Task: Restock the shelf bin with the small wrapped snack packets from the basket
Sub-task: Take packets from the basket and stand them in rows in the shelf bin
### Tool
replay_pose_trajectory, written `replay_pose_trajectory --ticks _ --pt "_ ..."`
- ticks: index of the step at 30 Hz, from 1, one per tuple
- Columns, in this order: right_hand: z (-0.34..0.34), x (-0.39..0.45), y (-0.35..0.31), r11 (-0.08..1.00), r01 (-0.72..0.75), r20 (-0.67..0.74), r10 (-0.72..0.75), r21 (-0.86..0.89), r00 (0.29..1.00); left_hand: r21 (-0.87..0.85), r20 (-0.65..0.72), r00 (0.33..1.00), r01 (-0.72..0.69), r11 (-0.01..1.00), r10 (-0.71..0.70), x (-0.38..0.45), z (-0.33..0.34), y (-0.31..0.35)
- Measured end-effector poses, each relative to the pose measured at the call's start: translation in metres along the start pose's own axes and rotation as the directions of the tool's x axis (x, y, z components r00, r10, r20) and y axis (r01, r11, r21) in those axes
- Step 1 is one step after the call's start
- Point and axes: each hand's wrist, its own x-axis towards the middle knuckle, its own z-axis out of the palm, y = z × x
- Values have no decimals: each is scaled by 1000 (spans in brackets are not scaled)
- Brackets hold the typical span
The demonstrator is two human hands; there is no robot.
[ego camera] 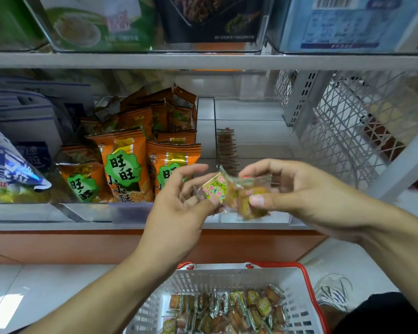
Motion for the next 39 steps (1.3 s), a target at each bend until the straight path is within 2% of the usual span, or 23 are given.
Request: replay_pose_trajectory --ticks 2,4,6,12,16,17,19,20,22,25,31,35,39 --pt "11 6 8 971 3 -88 18 241 996 -7 -9 999 -36 999 36 -1 2 -2" --pt "22 11 14 931 21 -139 32 365 990 -34 -25 998 -58 998 57 -2 3 -4" --pt "31 14 18 922 17 -146 43 388 988 -30 -23 996 -92 995 91 -3 5 -6" --pt "31 19 15 932 -60 -28 75 357 997 78 41 983 -181 980 179 -5 9 -9" --pt "7 32 7 945 -16 -48 33 327 998 290 110 986 -153 945 126 -7 7 -9" --pt "-1 38 7 962 4 -104 25 273 994 360 130 986 -146 922 105 -9 7 -9" --pt "-19 51 11 999 -28 -282 18 -32 959 490 160 986 -116 864 42 -12 9 -11" --pt "-26 57 15 972 -98 -352 17 -212 936 527 161 987 -82 846 -4 -13 10 -12" --pt "-32 69 27 885 -237 -375 79 -400 924 546 141 986 -4 838 -87 -12 12 -16" --pt "-26 84 45 796 -330 -329 175 -508 928 525 97 984 75 848 -147 -6 13 -22" --pt "-14 104 50 643 -286 -343 39 -711 939 504 102 983 82 860 -154 -3 16 -27" --pt "-9 104 47 610 -289 -353 16 -738 935 507 93 984 84 858 -151 -3 16 -29" --pt "-10 100 41 497 -391 -397 99 -775 912 519 95 985 78 851 -148 -2 13 -27"
